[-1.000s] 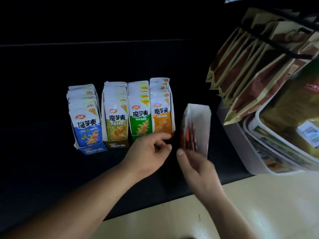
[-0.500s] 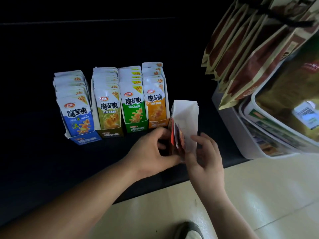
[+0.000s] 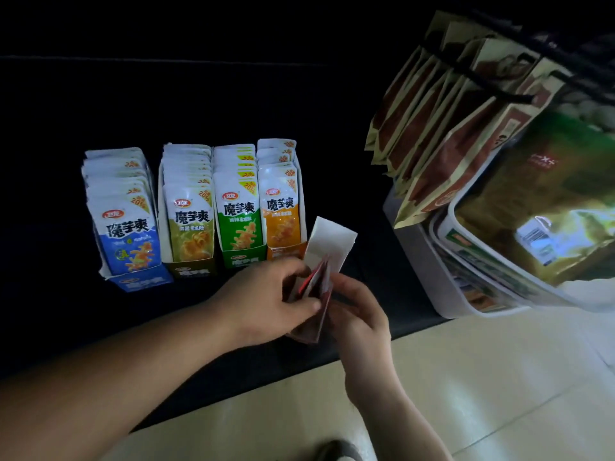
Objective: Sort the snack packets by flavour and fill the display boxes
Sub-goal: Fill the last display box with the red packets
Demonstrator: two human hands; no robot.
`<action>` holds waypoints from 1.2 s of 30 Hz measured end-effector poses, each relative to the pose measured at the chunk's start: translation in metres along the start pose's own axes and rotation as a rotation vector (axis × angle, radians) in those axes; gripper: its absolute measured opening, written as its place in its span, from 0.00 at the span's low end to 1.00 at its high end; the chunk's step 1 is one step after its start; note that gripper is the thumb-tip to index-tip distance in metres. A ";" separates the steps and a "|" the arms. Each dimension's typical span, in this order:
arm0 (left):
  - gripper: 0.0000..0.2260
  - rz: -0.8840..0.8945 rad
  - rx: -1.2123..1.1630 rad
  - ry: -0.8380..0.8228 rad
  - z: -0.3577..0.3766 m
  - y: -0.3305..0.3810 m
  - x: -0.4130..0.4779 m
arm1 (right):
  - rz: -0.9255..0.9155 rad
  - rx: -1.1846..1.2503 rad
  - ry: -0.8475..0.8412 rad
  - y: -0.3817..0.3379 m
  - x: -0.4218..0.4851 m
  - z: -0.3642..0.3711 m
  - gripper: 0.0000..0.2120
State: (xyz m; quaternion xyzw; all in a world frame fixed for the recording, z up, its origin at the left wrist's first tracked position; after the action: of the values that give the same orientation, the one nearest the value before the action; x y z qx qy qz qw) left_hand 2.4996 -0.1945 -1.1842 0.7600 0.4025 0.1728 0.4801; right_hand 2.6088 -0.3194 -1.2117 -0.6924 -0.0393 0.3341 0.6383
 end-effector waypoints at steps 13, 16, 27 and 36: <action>0.06 -0.006 -0.068 0.161 -0.006 -0.008 -0.022 | -0.375 -0.375 0.006 0.011 0.011 -0.004 0.25; 0.05 -0.010 -0.033 0.172 -0.004 -0.009 -0.022 | -0.361 -0.340 -0.009 0.011 0.012 -0.007 0.26; 0.01 0.015 -0.145 0.181 -0.015 0.000 -0.013 | -0.386 -0.249 0.047 0.003 0.021 -0.015 0.16; 0.05 0.016 -0.193 0.260 -0.026 0.005 -0.001 | -0.373 -0.211 0.085 -0.008 0.029 -0.017 0.13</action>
State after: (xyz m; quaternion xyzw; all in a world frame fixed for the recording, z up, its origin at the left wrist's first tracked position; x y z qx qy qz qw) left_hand 2.4846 -0.1810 -1.1677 0.6847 0.4367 0.3115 0.4934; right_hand 2.6433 -0.3182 -1.2171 -0.7495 -0.1746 0.1748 0.6142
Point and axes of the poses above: each hand's wrist, its own x-axis towards the middle knuckle, its own z-axis out of the palm, y = z × x, the point moved 5 cm from there along x, towards the middle knuckle, and after that the axes turned 15 degrees about y, right-handed, at the moved point
